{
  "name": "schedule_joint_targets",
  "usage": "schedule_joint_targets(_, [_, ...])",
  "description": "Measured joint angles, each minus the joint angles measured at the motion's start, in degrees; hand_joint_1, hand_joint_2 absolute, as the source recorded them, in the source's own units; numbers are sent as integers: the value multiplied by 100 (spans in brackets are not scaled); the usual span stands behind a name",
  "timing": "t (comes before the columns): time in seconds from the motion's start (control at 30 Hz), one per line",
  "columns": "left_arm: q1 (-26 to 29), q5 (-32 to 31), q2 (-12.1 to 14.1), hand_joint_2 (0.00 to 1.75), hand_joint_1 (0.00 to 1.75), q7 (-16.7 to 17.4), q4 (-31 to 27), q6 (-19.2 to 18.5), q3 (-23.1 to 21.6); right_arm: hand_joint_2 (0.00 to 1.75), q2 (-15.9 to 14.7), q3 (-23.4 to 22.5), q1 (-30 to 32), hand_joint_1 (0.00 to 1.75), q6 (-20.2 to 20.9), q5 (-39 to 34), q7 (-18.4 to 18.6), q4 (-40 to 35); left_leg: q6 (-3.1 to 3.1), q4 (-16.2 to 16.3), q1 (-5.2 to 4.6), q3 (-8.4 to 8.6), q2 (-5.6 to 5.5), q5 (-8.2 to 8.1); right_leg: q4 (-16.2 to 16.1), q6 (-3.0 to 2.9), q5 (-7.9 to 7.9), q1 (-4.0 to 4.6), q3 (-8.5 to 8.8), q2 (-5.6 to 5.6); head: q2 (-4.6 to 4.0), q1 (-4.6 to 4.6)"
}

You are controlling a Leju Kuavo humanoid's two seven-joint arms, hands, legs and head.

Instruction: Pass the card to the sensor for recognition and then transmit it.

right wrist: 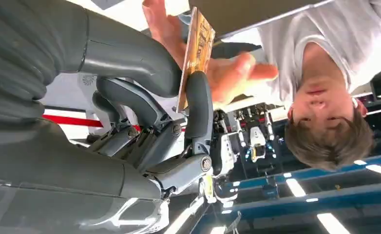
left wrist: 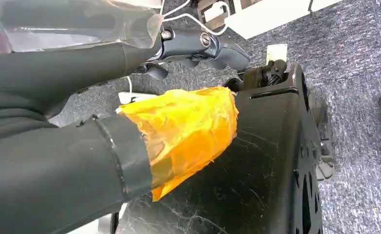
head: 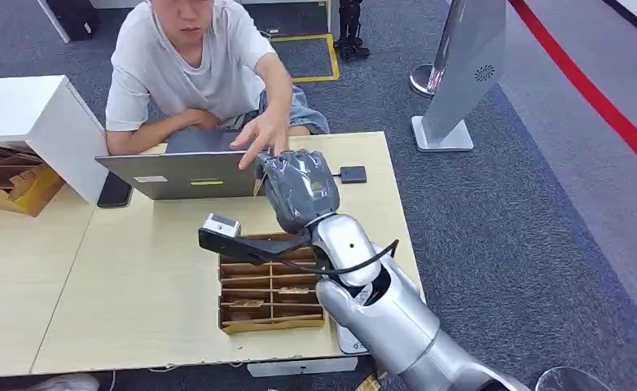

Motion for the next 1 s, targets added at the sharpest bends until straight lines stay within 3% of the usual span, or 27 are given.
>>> schedule_joint_targets(0.27, [-5, -9, 0, 0, 0, -4, 0, -6, -24, 175, 50, -37, -74, 150, 9, 13, 109, 234, 0, 0, 0, 0, 0, 0, 0, 0, 0, 0, 0, 0, 0, -2])
schedule_joint_targets(0.3, [-5, -9, 0, 0, 0, -4, 0, -7, -37, 175, 52, -48, -86, 131, 9, 15, 122, 269, 0, 0, 0, 0, 0, 0, 0, 0, 0, 0, 0, 0, 0, 0])
schedule_joint_targets(0.37, [-5, -9, -2, 0, 0, -4, 0, -7, -48, 175, 55, -70, -99, 0, 7, 31, 162, 337, 0, 0, 0, 0, 0, 0, 0, 0, 0, 0, 0, 0, 0, 0])
schedule_joint_targets(0.73, [-5, 13, -2, 0, 0, -2, 0, 0, -101, 175, 83, -90, -97, 0, -28, 109, 201, 483, 0, 0, 0, 0, 0, 0, 0, 0, 0, 0, -1, 0, 0, -2])
schedule_joint_targets(0.77, [-5, 13, -2, 0, 0, -2, 0, 0, -101, 0, 83, -90, -97, 0, -28, 109, 201, 483, 0, 0, 0, 0, 0, 0, 0, 0, 0, 0, -1, 0, 0, -2])
schedule_joint_targets(1.0, [-4, 28, -2, 0, 0, 15, 0, 9, -101, 0, 83, -105, -58, 0, -103, 41, 118, 433, 0, 0, 0, 0, 0, 0, 0, 1, 0, 0, -1, 0, 0, 0])
